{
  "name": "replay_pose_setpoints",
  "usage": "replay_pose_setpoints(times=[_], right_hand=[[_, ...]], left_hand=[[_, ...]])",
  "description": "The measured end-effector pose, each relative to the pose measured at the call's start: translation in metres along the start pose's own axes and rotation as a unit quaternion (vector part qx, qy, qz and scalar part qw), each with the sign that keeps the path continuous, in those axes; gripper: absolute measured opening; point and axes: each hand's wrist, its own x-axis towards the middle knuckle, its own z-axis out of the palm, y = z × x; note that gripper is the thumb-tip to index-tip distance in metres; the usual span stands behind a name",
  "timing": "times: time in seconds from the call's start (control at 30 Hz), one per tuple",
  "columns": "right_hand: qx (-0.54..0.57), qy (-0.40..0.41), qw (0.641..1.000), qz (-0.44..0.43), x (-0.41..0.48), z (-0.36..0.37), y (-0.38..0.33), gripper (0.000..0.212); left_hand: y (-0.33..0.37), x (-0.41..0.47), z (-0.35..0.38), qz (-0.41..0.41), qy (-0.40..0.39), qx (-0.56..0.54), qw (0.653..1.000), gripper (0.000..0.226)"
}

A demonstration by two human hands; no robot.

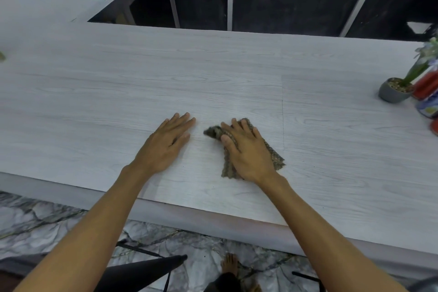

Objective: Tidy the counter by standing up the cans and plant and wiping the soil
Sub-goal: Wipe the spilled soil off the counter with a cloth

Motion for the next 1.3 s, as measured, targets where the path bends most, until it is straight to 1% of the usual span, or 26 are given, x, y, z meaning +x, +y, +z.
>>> replay_pose_setpoints(times=[0.03, 0.07, 0.17, 0.23, 0.4, 0.47, 0.6, 0.67, 0.73, 0.8, 0.83, 0.93, 1.0, 1.07, 1.17, 1.3], right_hand=[[0.007, -0.003, 1.000, 0.009, 0.009, 0.001, -0.003, 0.050], [-0.014, -0.006, 1.000, 0.007, 0.017, 0.004, -0.007, 0.051], [-0.120, -0.037, 0.992, -0.009, 0.030, 0.019, -0.021, 0.056], [-0.146, -0.053, 0.987, -0.025, 0.031, 0.027, -0.029, 0.058], [-0.147, -0.060, 0.979, -0.128, -0.008, 0.026, -0.022, 0.056], [-0.148, -0.049, 0.980, -0.121, -0.009, 0.017, -0.007, 0.057], [-0.163, -0.036, 0.985, -0.047, 0.018, 0.013, -0.001, 0.062], [-0.168, -0.043, 0.983, -0.064, 0.017, 0.023, -0.015, 0.061], [-0.155, -0.053, 0.980, -0.111, 0.001, 0.031, -0.024, 0.059], [-0.144, -0.060, 0.977, -0.145, -0.016, 0.029, -0.021, 0.057], [-0.145, -0.062, 0.976, -0.149, -0.019, 0.024, -0.015, 0.057], [-0.163, -0.055, 0.980, -0.101, -0.004, 0.009, 0.003, 0.060], [-0.167, -0.039, 0.983, -0.062, 0.009, 0.007, 0.004, 0.063], [-0.163, -0.036, 0.984, -0.063, 0.006, 0.011, 0.000, 0.063], [-0.159, -0.046, 0.982, -0.092, -0.012, 0.009, 0.003, 0.060], [-0.144, -0.018, 0.989, -0.021, 0.008, -0.001, 0.014, 0.066]], left_hand=[[0.001, 0.000, -0.002, -0.006, 0.008, -0.007, 1.000, 0.044], [0.001, 0.000, -0.004, -0.012, 0.018, -0.008, 1.000, 0.044], [-0.001, -0.003, -0.007, -0.027, 0.031, -0.011, 0.999, 0.044], [-0.006, -0.006, -0.005, -0.029, 0.024, -0.005, 0.999, 0.043], [-0.013, -0.007, -0.003, -0.018, 0.016, 0.007, 1.000, 0.044], [-0.014, -0.007, -0.002, -0.009, 0.009, 0.028, 1.000, 0.045], [-0.013, -0.007, 0.001, -0.001, 0.011, 0.061, 0.998, 0.047], [-0.014, -0.007, 0.001, 0.002, 0.012, 0.066, 0.998, 0.048], [-0.015, -0.007, 0.000, 0.005, 0.009, 0.068, 0.998, 0.050], [-0.015, -0.008, 0.000, 0.006, 0.006, 0.074, 0.997, 0.052], [-0.015, -0.008, 0.001, 0.007, 0.005, 0.079, 0.997, 0.051], [-0.015, -0.008, 0.001, 0.003, 0.004, 0.082, 0.997, 0.049], [-0.016, -0.008, 0.001, 0.004, 0.002, 0.082, 0.997, 0.052], [-0.016, -0.008, 0.001, 0.007, -0.002, 0.084, 0.996, 0.055], [-0.017, -0.008, -0.003, 0.006, -0.011, 0.071, 0.997, 0.051], [-0.019, -0.007, -0.012, 0.004, -0.013, 0.044, 0.999, 0.051]])
